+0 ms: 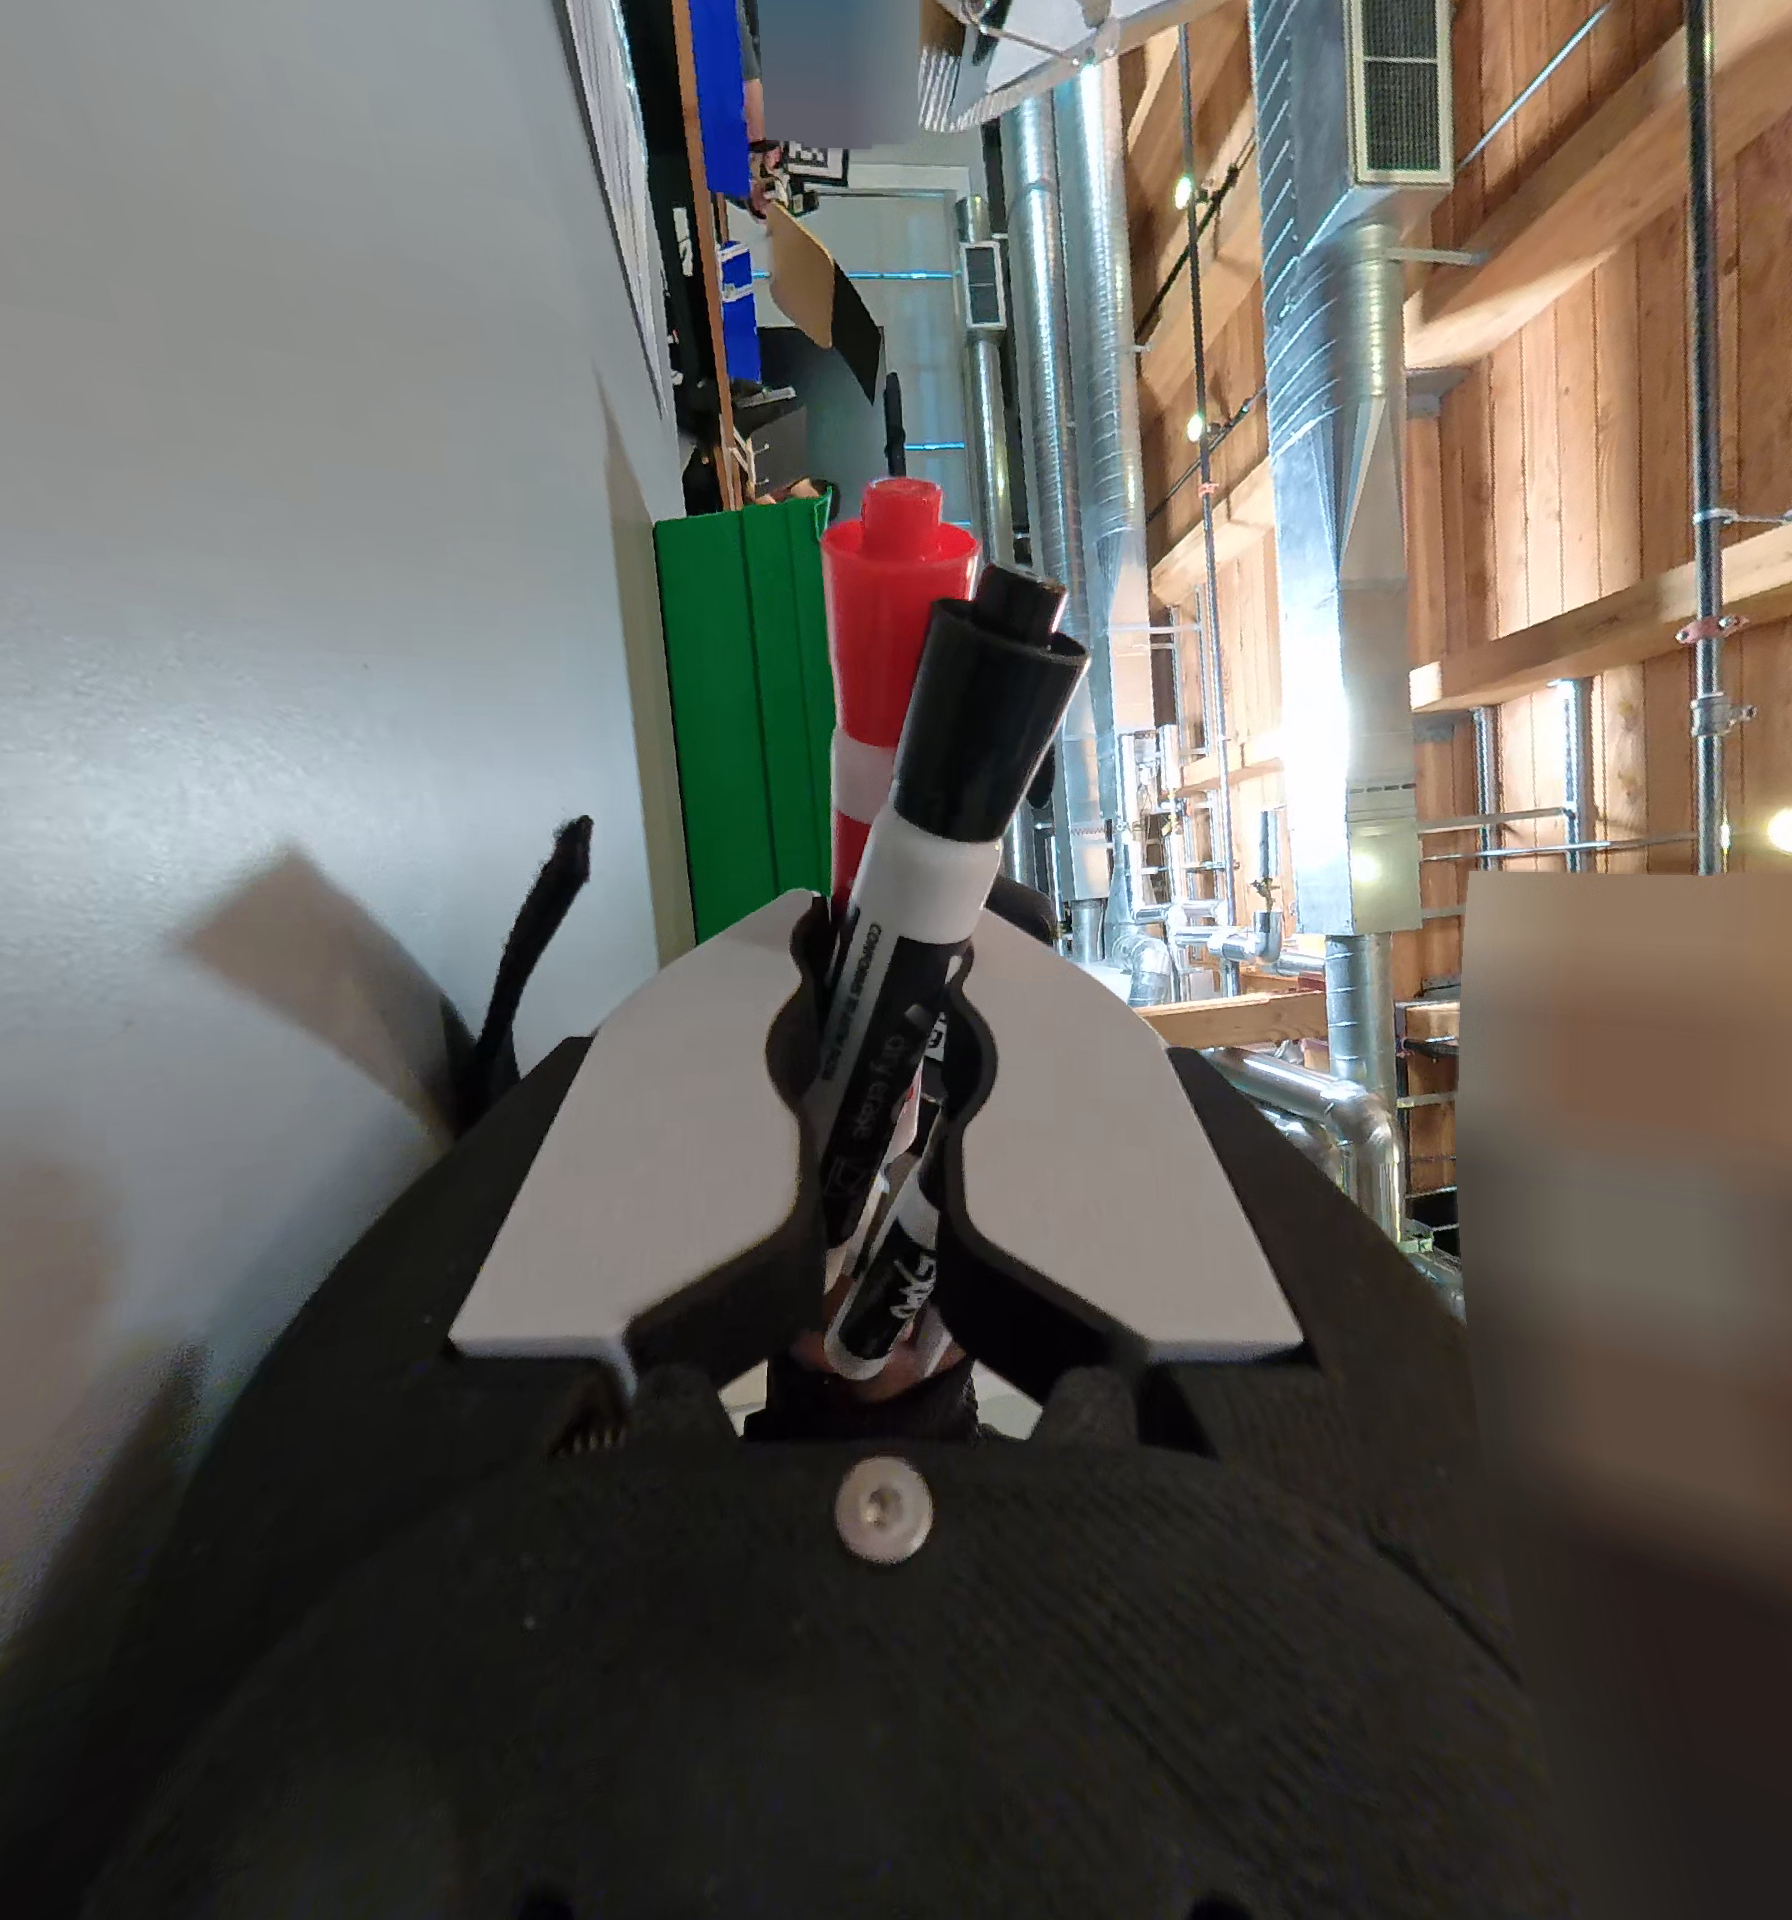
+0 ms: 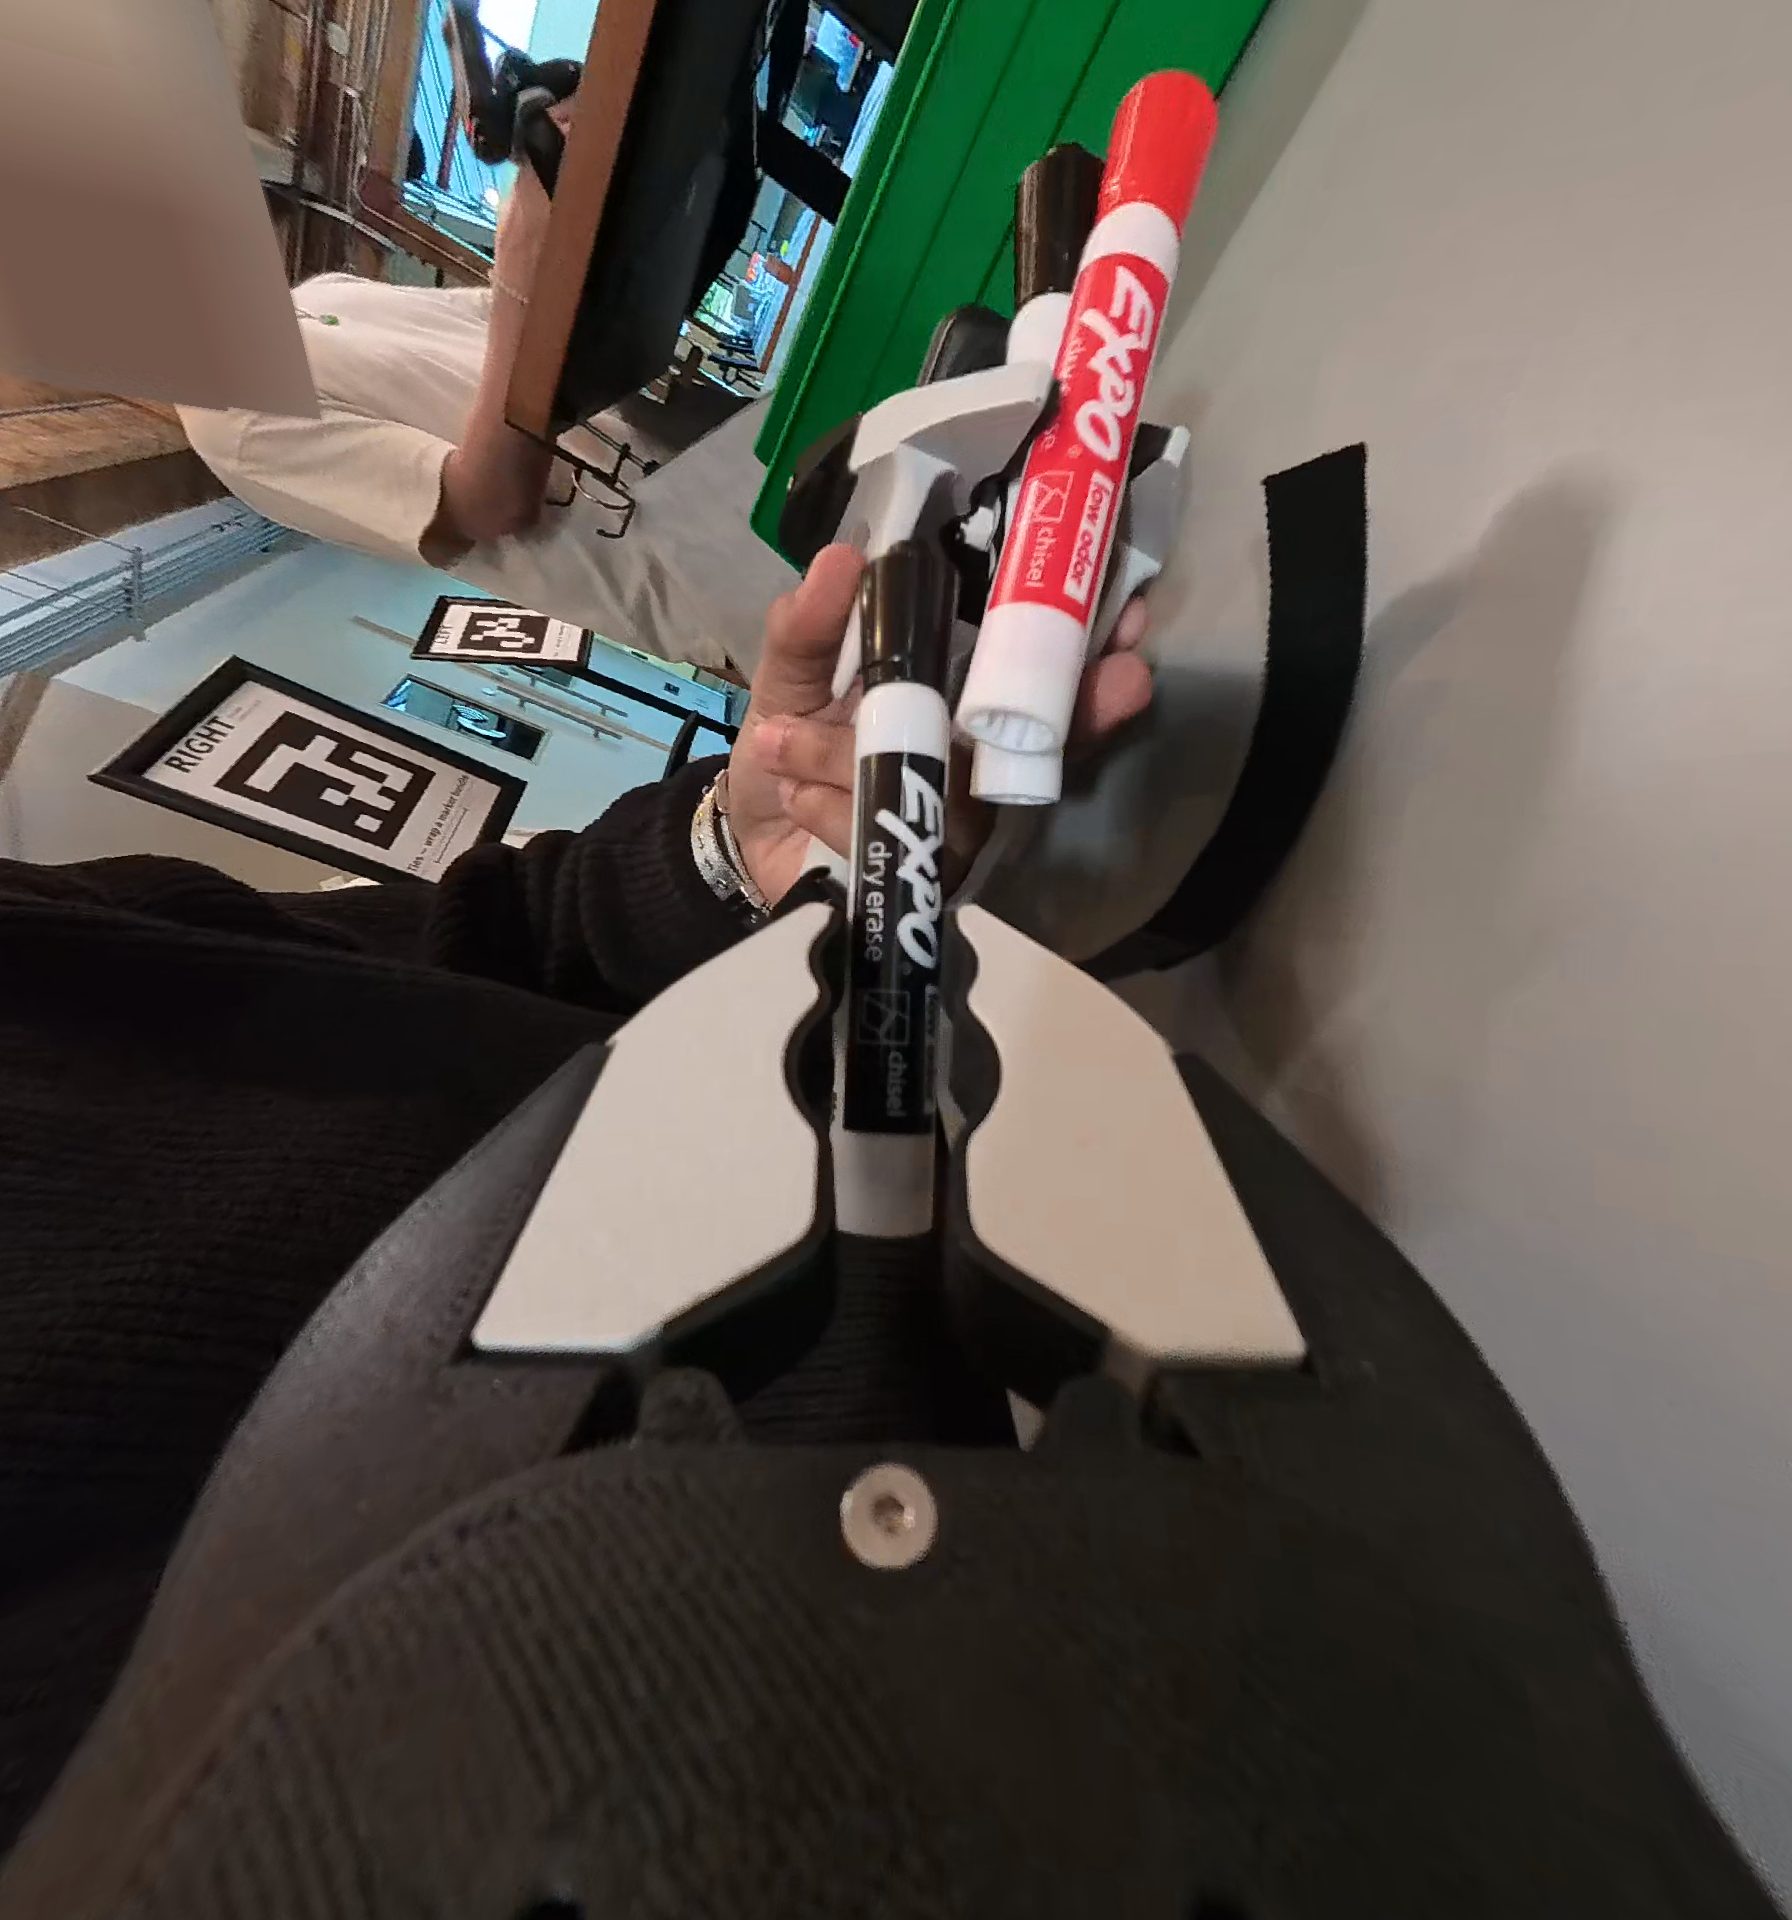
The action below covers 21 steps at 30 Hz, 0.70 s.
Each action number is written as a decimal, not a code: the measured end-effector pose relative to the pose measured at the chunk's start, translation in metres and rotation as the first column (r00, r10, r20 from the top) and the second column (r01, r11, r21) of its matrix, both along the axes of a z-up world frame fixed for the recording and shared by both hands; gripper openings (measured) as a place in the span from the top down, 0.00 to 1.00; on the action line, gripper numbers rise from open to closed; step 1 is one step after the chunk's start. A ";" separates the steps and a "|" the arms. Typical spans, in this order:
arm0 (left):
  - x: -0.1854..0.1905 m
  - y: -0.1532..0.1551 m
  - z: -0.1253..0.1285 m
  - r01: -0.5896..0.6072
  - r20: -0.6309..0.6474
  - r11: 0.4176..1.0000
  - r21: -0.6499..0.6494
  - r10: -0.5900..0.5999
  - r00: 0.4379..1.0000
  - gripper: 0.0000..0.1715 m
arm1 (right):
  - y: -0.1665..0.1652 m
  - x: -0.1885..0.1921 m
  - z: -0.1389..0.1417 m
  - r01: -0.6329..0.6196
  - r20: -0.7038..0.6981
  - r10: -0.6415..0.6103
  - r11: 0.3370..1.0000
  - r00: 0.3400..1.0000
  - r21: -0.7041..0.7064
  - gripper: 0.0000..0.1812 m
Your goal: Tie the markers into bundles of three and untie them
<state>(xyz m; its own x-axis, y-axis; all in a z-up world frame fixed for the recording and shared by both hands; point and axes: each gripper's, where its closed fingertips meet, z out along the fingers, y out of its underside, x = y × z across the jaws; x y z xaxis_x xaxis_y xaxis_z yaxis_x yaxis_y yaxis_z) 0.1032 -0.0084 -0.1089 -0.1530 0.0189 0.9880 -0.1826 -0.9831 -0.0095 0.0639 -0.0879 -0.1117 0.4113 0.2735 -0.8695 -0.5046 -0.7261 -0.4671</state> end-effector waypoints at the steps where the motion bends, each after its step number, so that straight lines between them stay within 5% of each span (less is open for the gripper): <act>1: 0.000 0.001 0.000 -0.003 -0.002 1.000 -0.002 0.003 1.000 0.89 | 0.000 0.000 0.000 0.002 0.001 -0.002 1.000 1.000 -0.003 0.90; 13: 0.000 -0.001 0.000 0.013 0.012 1.000 -0.029 -0.012 1.000 0.89 | 0.006 0.027 0.019 0.125 -0.051 -0.121 0.988 0.991 0.093 0.90; 21: 0.002 -0.015 0.005 0.090 0.042 0.994 -0.061 -0.087 0.995 0.89 | 0.010 0.040 0.000 0.194 0.045 -0.195 0.981 0.980 0.028 0.90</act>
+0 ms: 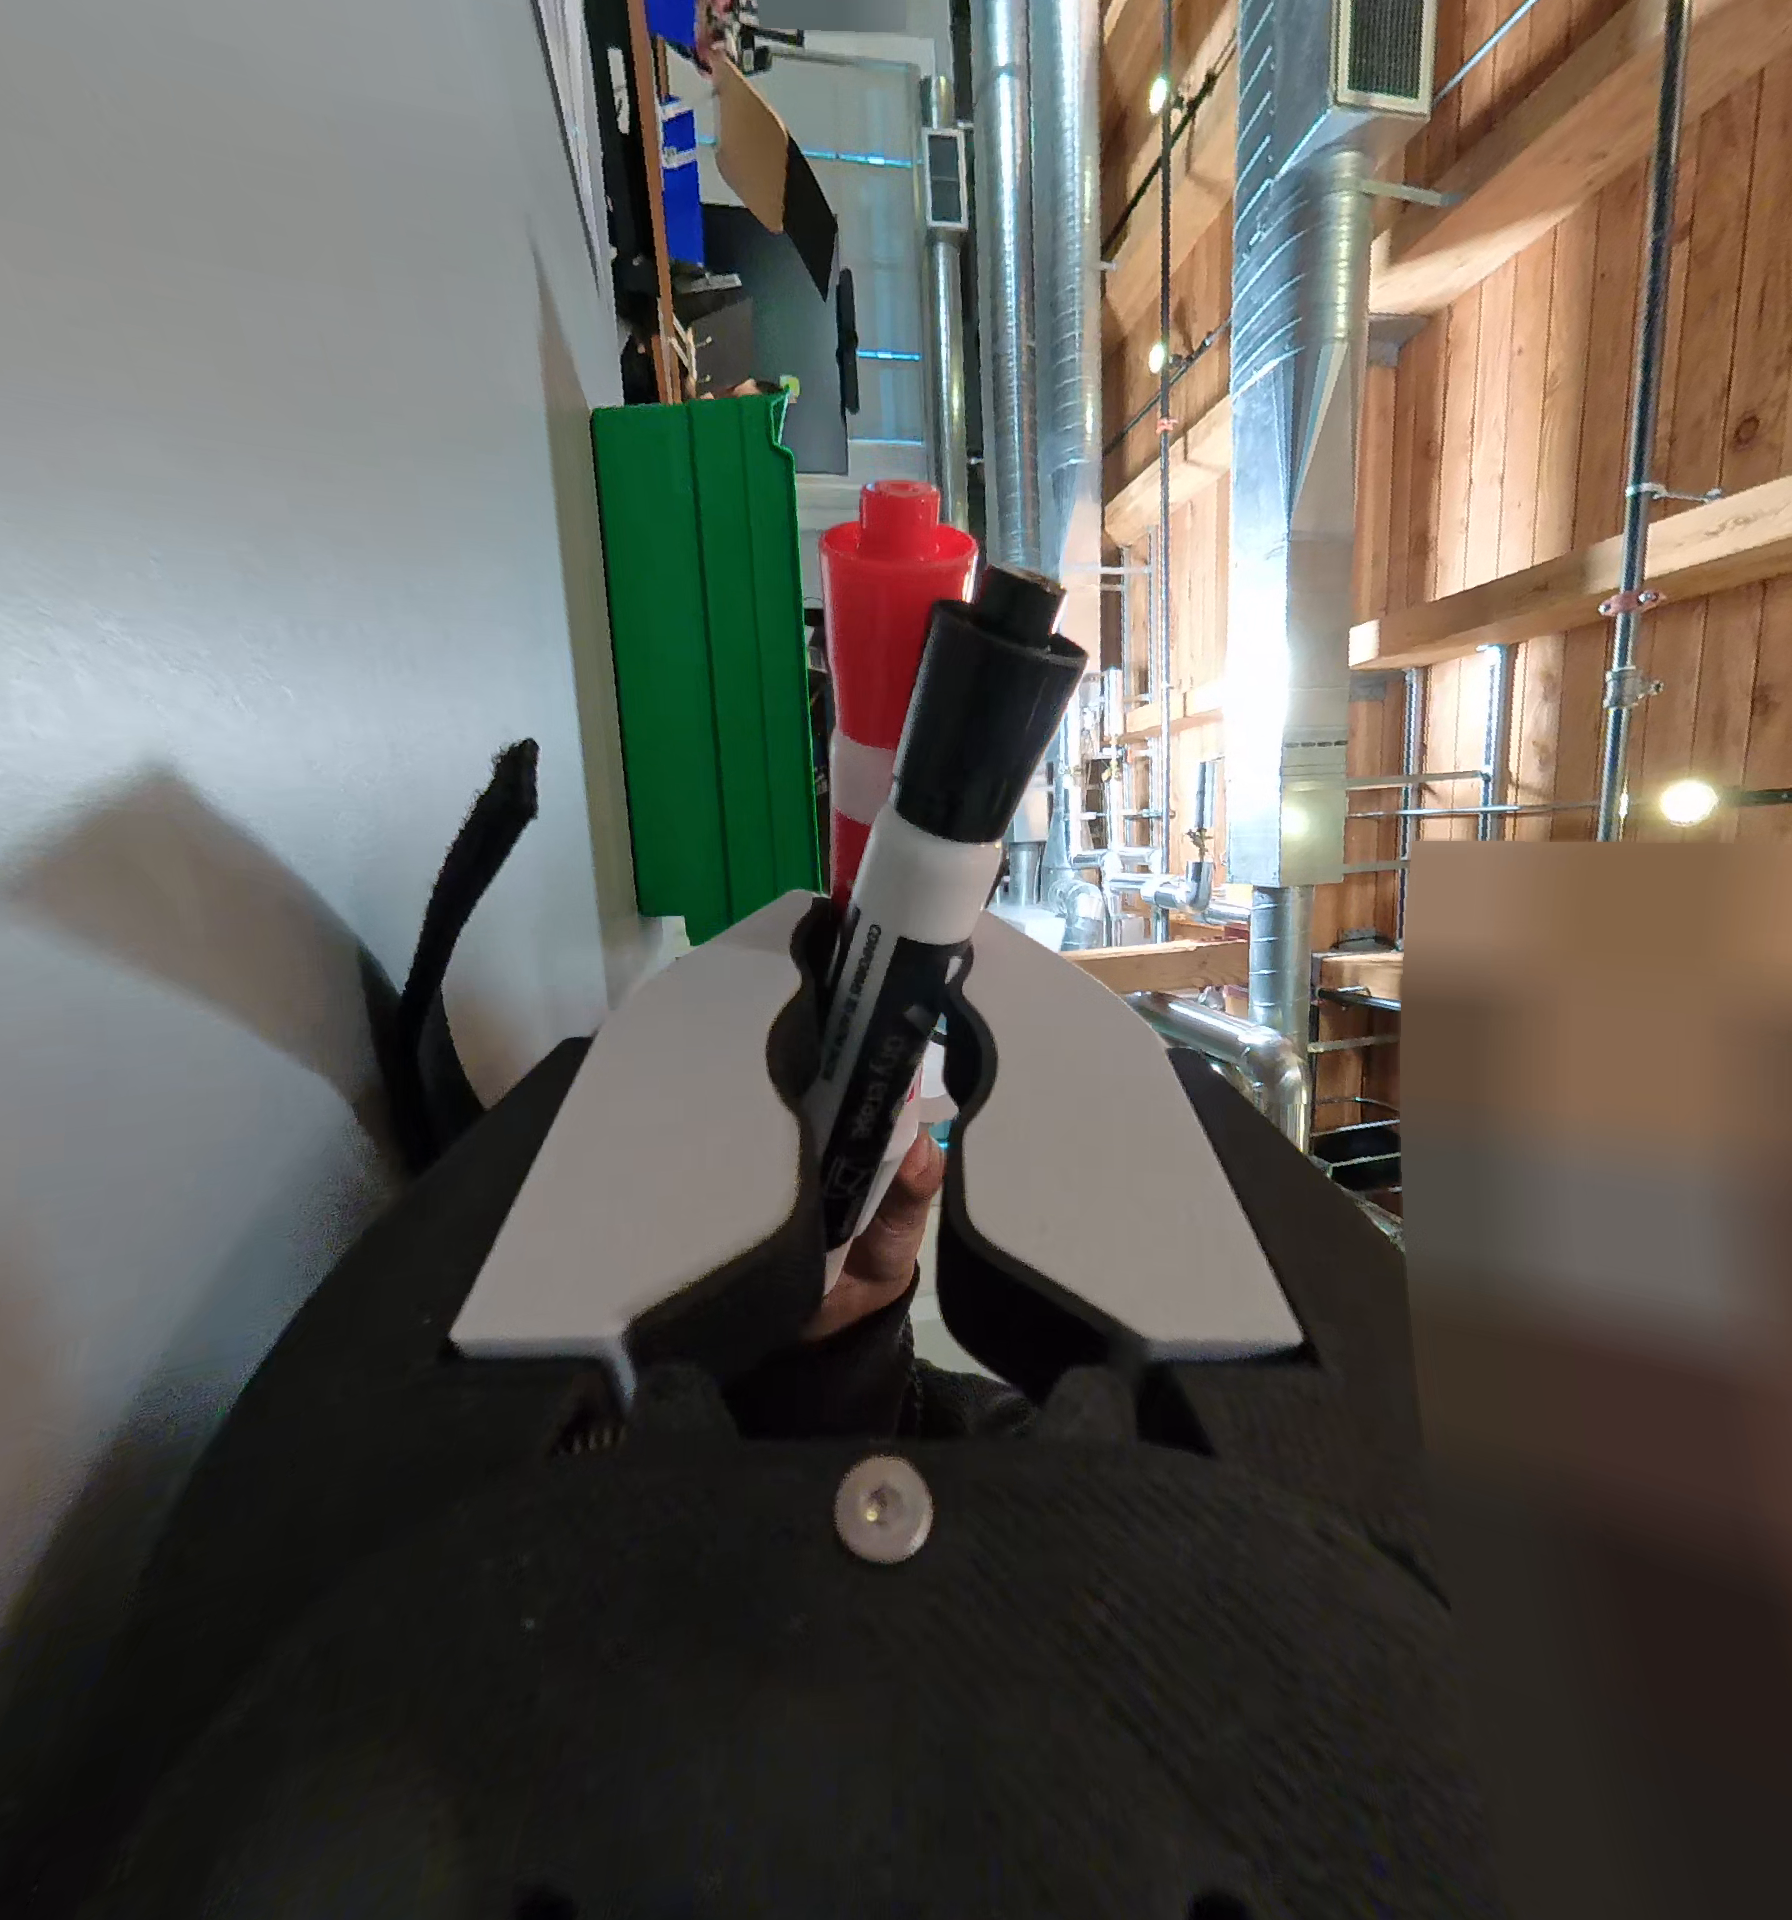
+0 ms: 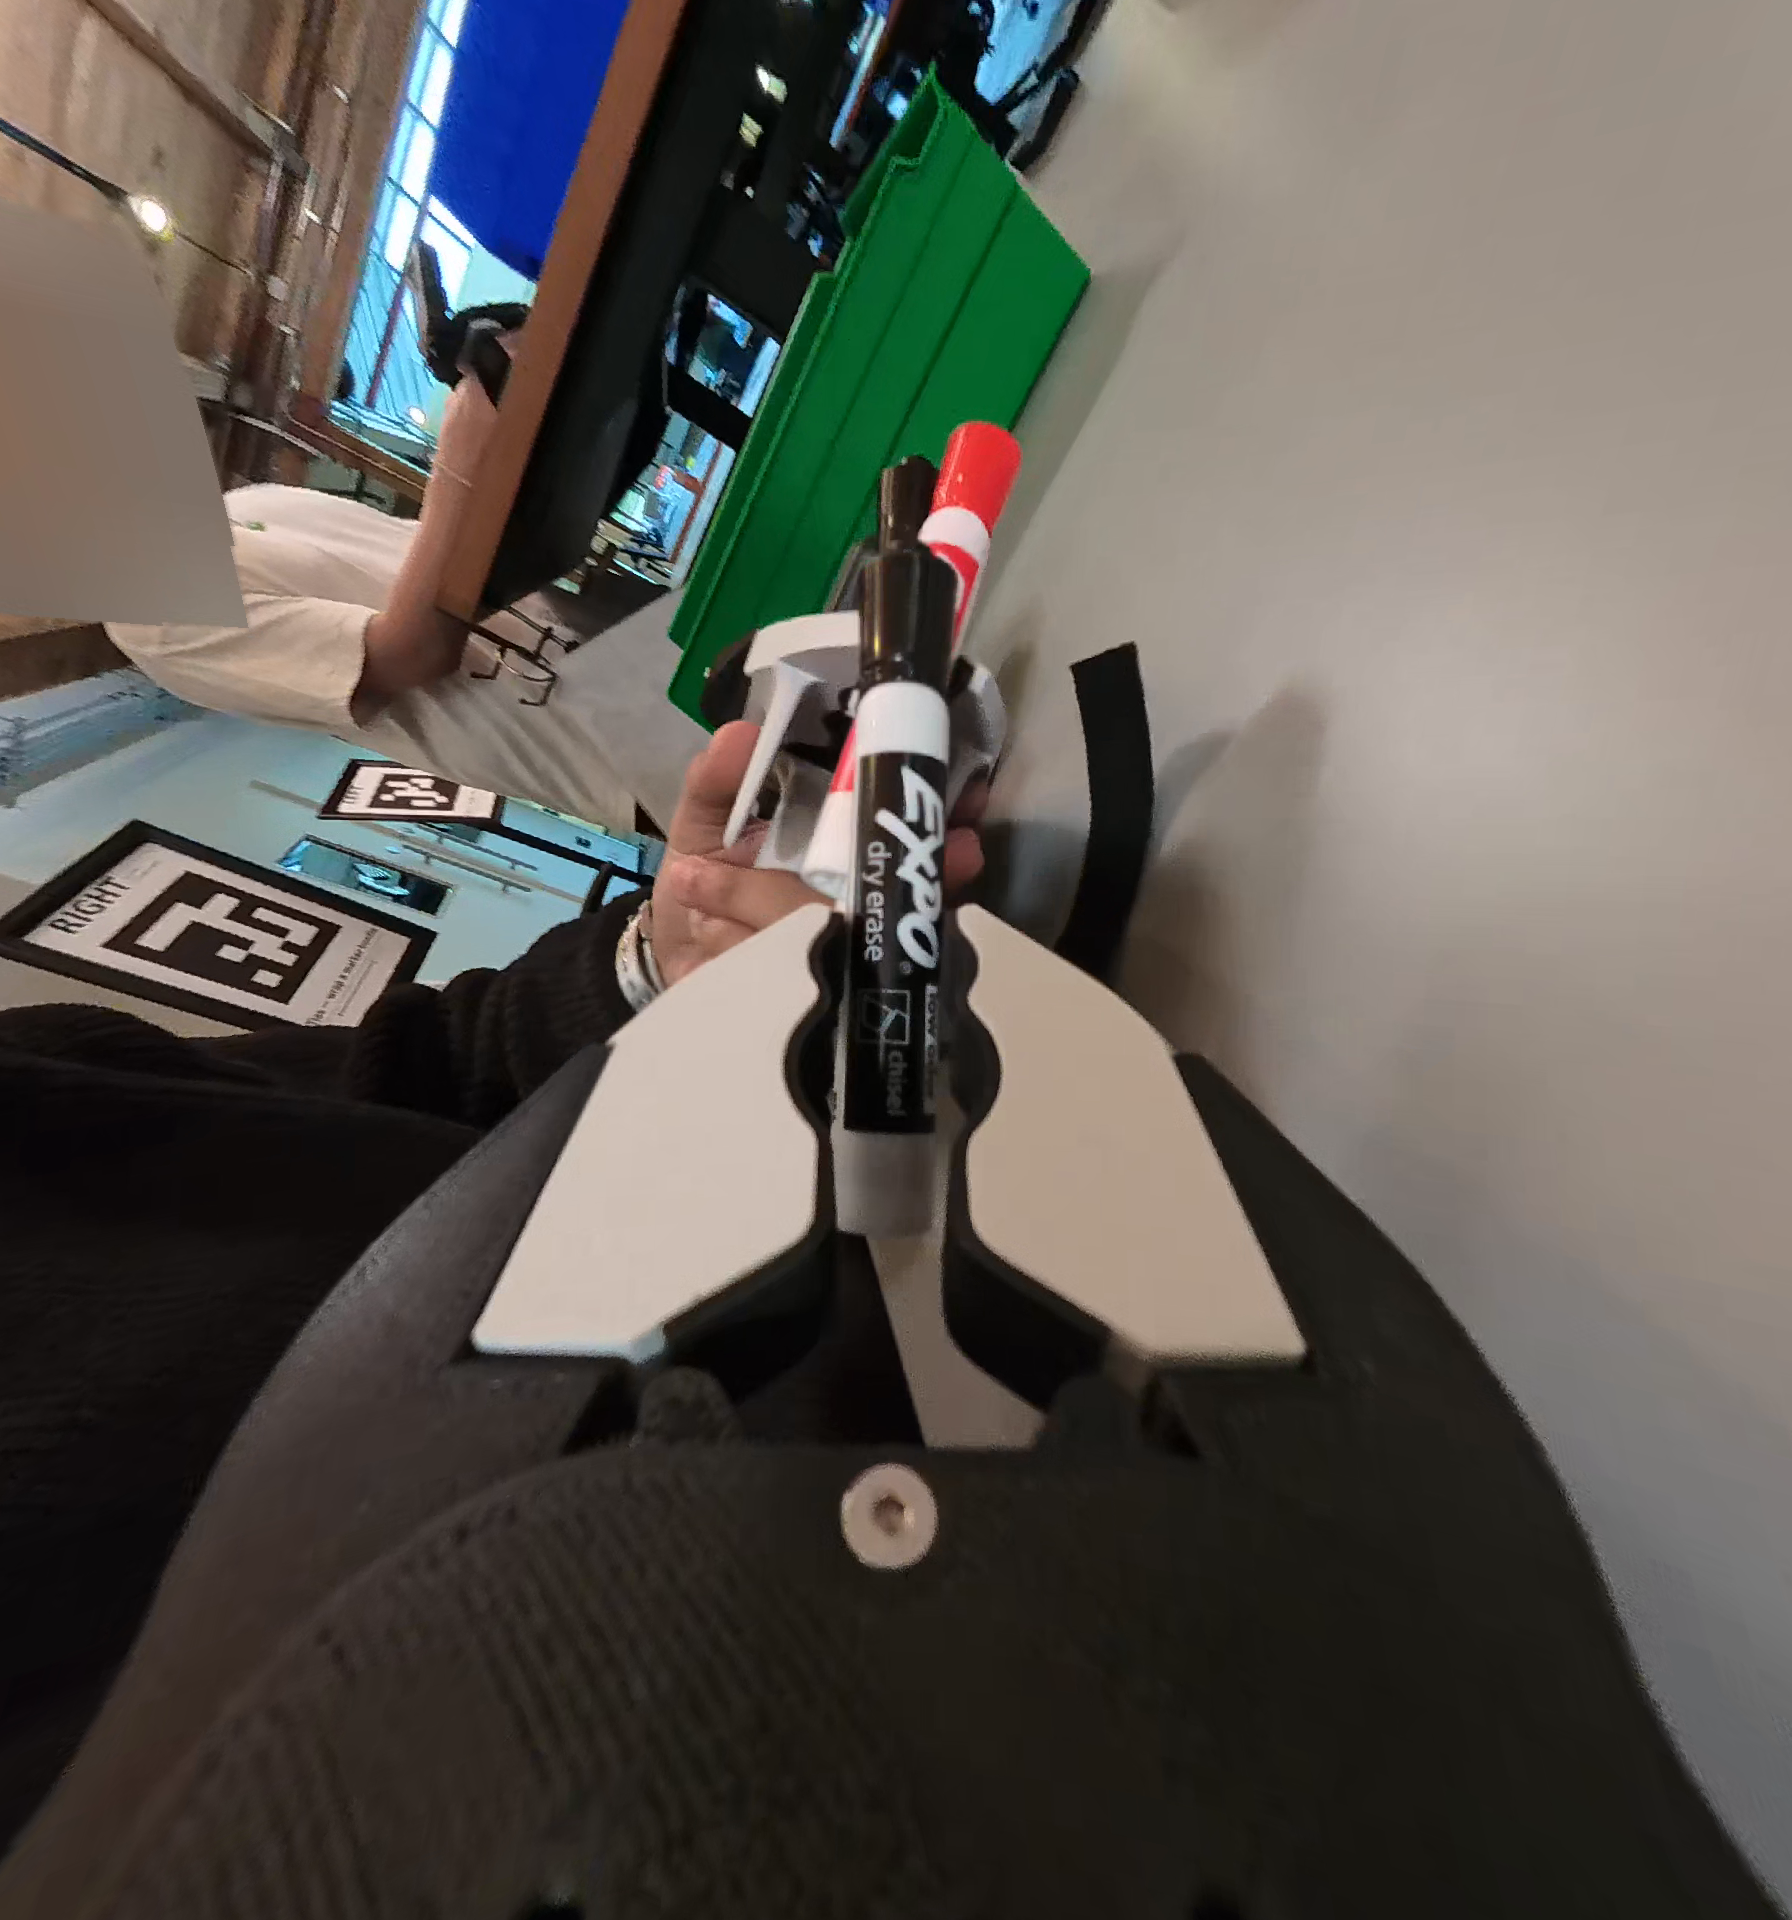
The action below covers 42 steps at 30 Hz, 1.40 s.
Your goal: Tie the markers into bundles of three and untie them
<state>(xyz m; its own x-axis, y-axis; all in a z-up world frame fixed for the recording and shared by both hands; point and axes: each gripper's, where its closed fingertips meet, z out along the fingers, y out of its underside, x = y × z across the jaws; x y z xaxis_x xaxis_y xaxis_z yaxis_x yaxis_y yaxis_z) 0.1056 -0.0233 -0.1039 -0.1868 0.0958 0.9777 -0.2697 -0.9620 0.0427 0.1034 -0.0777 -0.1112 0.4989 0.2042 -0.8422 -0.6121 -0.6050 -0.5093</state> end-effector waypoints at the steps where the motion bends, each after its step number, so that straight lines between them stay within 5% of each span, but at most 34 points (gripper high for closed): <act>1: 0.000 -0.002 0.000 0.008 0.001 1.000 0.002 -0.008 1.000 0.89 | 0.000 -0.003 -0.002 -0.007 0.014 0.007 1.000 1.000 -0.008 0.90; 22: 0.001 -0.005 0.000 0.006 -0.013 0.999 0.037 -0.005 1.000 0.88 | -0.001 -0.013 -0.011 -0.047 0.044 0.050 0.998 0.998 -0.049 0.90; 42: 0.007 -0.047 -0.007 0.157 -0.051 0.981 0.112 -0.152 0.987 0.88 | 0.010 -0.003 -0.004 0.066 -0.233 -0.080 0.996 0.969 -0.066 0.90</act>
